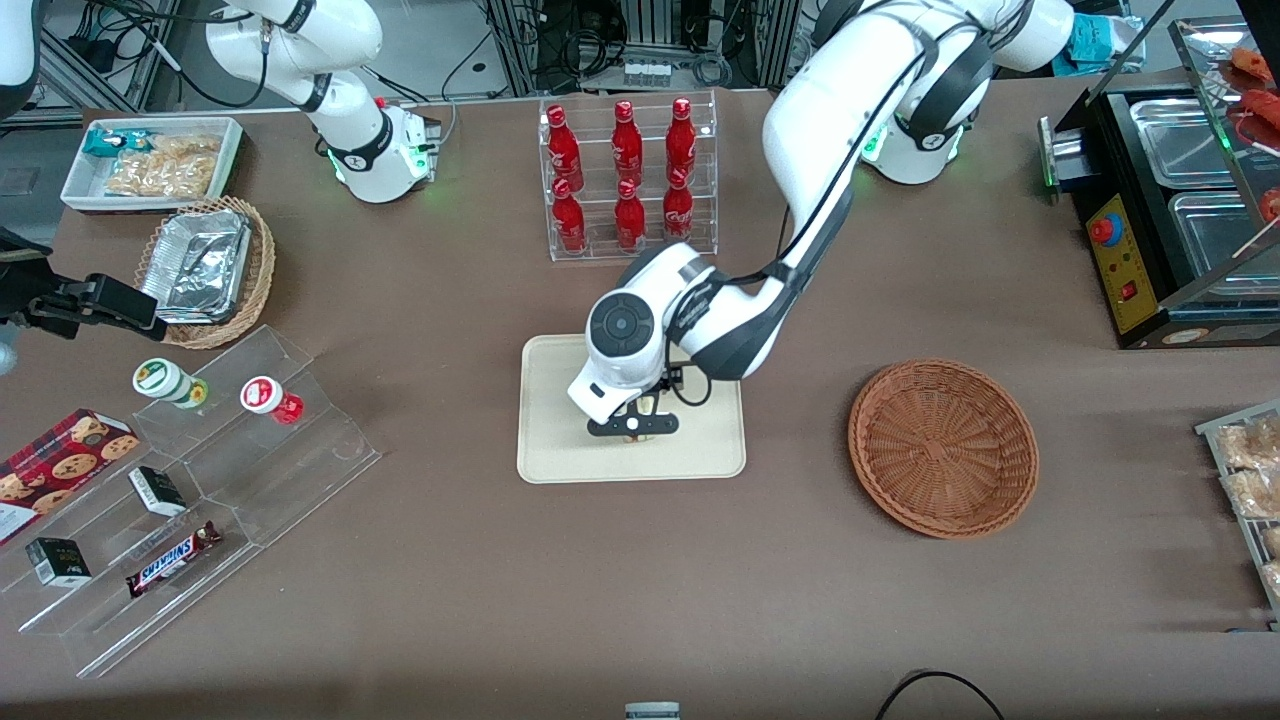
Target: Place sandwich from basket to tray
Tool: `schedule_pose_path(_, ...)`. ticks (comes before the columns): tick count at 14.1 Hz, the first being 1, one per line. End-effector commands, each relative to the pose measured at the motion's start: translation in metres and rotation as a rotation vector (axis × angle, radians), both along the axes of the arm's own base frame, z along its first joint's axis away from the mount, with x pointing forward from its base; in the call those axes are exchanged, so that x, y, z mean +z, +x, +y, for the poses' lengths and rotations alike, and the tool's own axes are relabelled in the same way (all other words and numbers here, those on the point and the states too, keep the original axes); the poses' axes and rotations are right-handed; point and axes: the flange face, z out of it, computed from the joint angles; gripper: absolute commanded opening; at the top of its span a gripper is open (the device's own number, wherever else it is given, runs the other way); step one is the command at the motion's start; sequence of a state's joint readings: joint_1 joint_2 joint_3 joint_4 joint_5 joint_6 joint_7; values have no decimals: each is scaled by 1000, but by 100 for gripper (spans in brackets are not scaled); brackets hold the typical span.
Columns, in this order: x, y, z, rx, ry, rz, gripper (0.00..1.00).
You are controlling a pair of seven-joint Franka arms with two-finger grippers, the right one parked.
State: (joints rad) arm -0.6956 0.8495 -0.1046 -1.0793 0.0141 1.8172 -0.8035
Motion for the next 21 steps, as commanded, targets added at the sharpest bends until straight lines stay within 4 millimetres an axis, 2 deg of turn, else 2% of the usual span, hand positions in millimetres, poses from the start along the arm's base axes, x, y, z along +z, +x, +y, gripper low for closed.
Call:
schedule_pose_path(1, 93, 15, 60, 50, 62, -19, 100)
schedule_pose_path(4, 148, 15, 146, -40, 65, 10, 100)
schedule_pose_path(6, 170, 4, 197, -31, 69, 11, 100)
schedule_pose_path(13, 227, -22, 381, -38, 47, 15, 100)
schedule_pose_path(17, 247, -22, 452, -23, 29, 36, 100)
schedule_pose_path(18, 250, -22, 462, -4, 26, 31, 100)
schedule_pose_path(21, 264, -14, 476, 28, 11, -3, 100)
